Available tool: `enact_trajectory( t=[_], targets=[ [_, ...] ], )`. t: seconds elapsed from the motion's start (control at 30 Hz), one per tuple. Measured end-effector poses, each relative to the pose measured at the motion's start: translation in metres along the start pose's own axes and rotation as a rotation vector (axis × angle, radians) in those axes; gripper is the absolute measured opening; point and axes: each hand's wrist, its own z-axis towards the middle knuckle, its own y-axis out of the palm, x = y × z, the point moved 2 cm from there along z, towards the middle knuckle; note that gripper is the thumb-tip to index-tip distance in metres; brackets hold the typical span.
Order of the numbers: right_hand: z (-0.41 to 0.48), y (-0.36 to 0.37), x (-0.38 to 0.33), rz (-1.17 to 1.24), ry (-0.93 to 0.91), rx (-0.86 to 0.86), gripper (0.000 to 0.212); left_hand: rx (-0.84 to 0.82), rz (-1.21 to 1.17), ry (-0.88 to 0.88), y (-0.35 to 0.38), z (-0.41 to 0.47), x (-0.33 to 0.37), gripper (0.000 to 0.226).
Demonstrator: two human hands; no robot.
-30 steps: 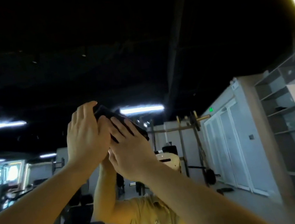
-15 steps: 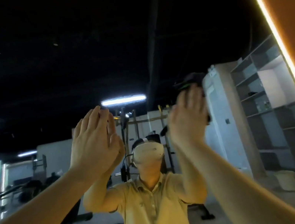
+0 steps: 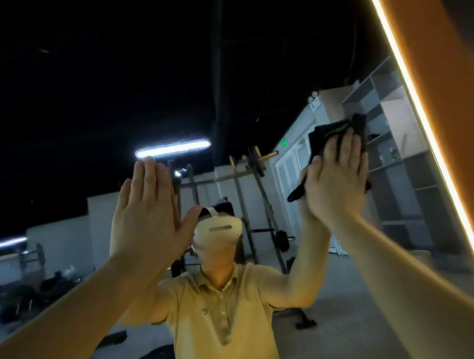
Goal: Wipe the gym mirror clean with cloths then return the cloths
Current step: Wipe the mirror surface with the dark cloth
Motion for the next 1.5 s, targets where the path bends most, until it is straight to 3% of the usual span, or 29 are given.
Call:
enact_trajectory(
  t=[0.07,0.17,0.23,0.3,0.37,0.47,0.53,0.6,0.67,0.8,0.9,0.97,1.03,1.17,1.27,1.33,1.43,1.5],
  targets=[
    [-0.043,0.010,-0.042,0.044,-0.109,0.054,0.059,-0.020,-0.045,-0.009,-0.001,0.002,0.000,0.095],
    [-0.115,0.020,-0.098,0.080,-0.554,-0.055,0.060,0.035,-0.107,0.012,-0.012,0.003,-0.003,0.076],
    [-0.147,0.022,-0.096,0.051,-0.872,-0.186,0.064,0.108,-0.133,0.077,-0.018,-0.008,0.003,0.065],
    [-0.147,0.021,-0.059,-0.006,-1.023,-0.218,0.063,0.149,-0.148,0.138,-0.014,-0.028,0.015,0.061],
    [-0.122,0.017,-0.011,-0.053,-0.917,-0.161,0.062,0.116,-0.155,0.153,-0.008,-0.053,0.027,0.065],
    [-0.078,0.008,0.044,-0.110,-0.424,-0.094,0.063,0.036,-0.148,0.117,0.001,-0.085,0.028,0.072],
    [-0.071,0.009,0.045,-0.081,-0.169,-0.046,0.062,0.021,-0.178,0.082,0.006,-0.099,0.022,0.075],
    [-0.083,0.014,0.017,-0.023,-0.066,0.018,0.061,0.012,-0.224,0.043,0.011,-0.111,0.022,0.076],
    [-0.113,0.023,-0.014,0.041,-0.135,0.053,0.059,0.008,-0.271,0.009,0.015,-0.122,0.033,0.073],
    [-0.229,0.034,-0.057,0.115,-0.648,-0.158,0.060,0.062,-0.383,-0.009,0.017,-0.138,0.059,0.066],
    [-0.256,0.027,-0.022,0.108,-0.932,-0.258,0.061,0.093,-0.411,0.017,0.022,-0.155,0.073,0.074],
    [-0.230,0.021,0.024,0.027,-0.977,-0.242,0.062,0.127,-0.408,0.074,0.028,-0.164,0.084,0.083],
    [-0.193,0.013,0.072,-0.042,-0.805,-0.182,0.063,0.154,-0.415,0.091,0.038,-0.167,0.096,0.088],
    [-0.167,0.011,0.102,-0.020,-0.167,-0.045,0.063,0.121,-0.355,0.043,0.058,-0.165,0.107,0.097],
    [-0.210,0.028,0.073,0.063,-0.064,0.035,0.056,0.117,-0.332,0.042,0.066,-0.164,0.110,0.098],
    [-0.263,0.033,0.059,0.128,-0.227,-0.084,0.056,0.119,-0.329,0.047,0.068,-0.164,0.110,0.099],
    [-0.335,0.023,0.077,0.089,-0.700,-0.363,0.059,0.108,-0.301,0.043,0.069,-0.164,0.107,0.100],
    [-0.326,0.015,0.113,0.024,-0.902,-0.402,0.059,0.114,-0.301,0.043,0.070,-0.165,0.109,0.100]
  ],
)
